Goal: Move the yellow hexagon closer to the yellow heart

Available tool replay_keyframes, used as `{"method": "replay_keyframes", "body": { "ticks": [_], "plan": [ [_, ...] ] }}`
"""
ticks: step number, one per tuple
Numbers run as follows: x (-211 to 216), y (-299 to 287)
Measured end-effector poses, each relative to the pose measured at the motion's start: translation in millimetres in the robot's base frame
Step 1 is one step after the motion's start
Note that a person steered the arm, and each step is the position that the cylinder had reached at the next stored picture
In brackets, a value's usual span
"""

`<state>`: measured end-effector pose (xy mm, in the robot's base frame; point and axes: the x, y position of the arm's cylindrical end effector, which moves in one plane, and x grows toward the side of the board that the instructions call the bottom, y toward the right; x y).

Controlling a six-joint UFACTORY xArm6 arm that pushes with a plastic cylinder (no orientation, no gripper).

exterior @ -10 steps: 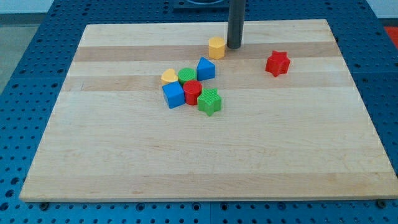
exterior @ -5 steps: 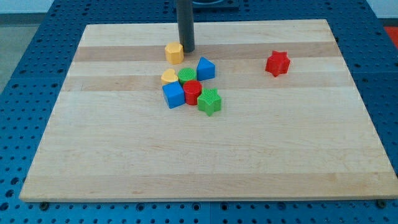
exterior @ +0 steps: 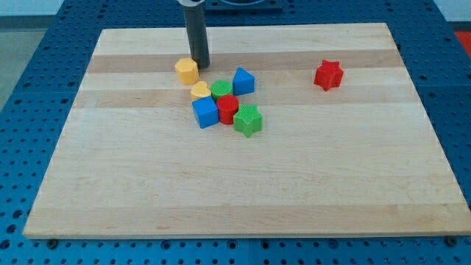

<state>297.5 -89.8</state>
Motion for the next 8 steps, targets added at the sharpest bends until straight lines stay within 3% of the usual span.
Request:
{"method": "replay_keyframes", "body": {
  "ticks": [3, 8],
  "plan": [
    [-8, -57],
    [25, -64]
  ]
}}
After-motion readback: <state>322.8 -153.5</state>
